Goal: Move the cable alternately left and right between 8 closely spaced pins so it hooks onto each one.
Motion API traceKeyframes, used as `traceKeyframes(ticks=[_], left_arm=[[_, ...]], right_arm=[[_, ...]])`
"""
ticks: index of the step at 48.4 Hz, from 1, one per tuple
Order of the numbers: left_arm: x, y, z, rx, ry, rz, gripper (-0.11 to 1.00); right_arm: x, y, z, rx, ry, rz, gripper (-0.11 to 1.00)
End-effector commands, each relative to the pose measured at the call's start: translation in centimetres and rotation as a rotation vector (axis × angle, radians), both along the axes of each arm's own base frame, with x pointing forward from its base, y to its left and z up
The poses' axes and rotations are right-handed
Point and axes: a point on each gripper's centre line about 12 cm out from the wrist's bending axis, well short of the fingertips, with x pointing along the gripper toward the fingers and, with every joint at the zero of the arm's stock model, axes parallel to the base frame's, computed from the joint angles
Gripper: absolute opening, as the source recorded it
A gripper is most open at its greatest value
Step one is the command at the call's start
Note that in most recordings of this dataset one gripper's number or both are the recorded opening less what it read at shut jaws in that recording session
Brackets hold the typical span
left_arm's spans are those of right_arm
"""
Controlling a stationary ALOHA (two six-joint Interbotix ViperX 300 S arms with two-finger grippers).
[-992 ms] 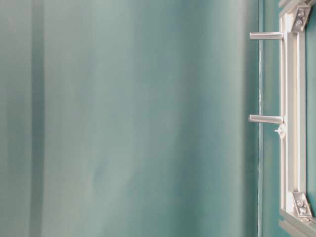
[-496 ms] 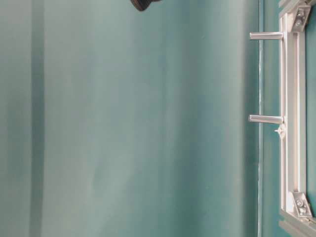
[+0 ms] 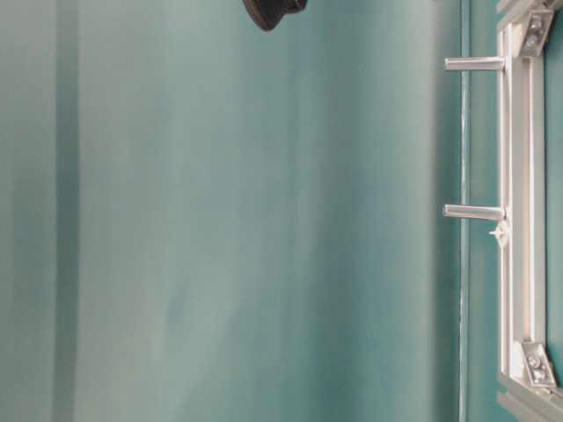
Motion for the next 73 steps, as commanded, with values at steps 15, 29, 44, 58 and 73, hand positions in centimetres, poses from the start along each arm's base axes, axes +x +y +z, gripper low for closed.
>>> traceKeyframes(ticks=[15, 29, 44, 58, 73], left_arm=[[0.1, 0.1, 0.3, -0.002, -0.007, 0.004, 0.27], [0.1, 0.1, 0.4, -0.001, -0.008, 0.004, 0.27], [0.1, 0.1, 0.4, -0.001, -0.008, 0.004, 0.27], [0.1, 0.1, 0.4, 0.000, -0.008, 0.004, 0.27], [0.1, 0.1, 0.3, -0.002, -0.007, 0.004, 0.27]], right_arm=[[0.4, 0.1, 0.6, 0.010, -0.021, -0.003, 0.13], [0.4, 0.1, 0.7, 0.012, -0.024, -0.005, 0.13], [0.4, -0.1, 0.8, 0.007, -0.018, -0.010, 0.13], [0.6, -1.5, 0.5, -0.006, -0.008, -0.030, 0.13], [1.2, -4.8, 0.4, -0.059, 0.008, 0.018, 0.13]])
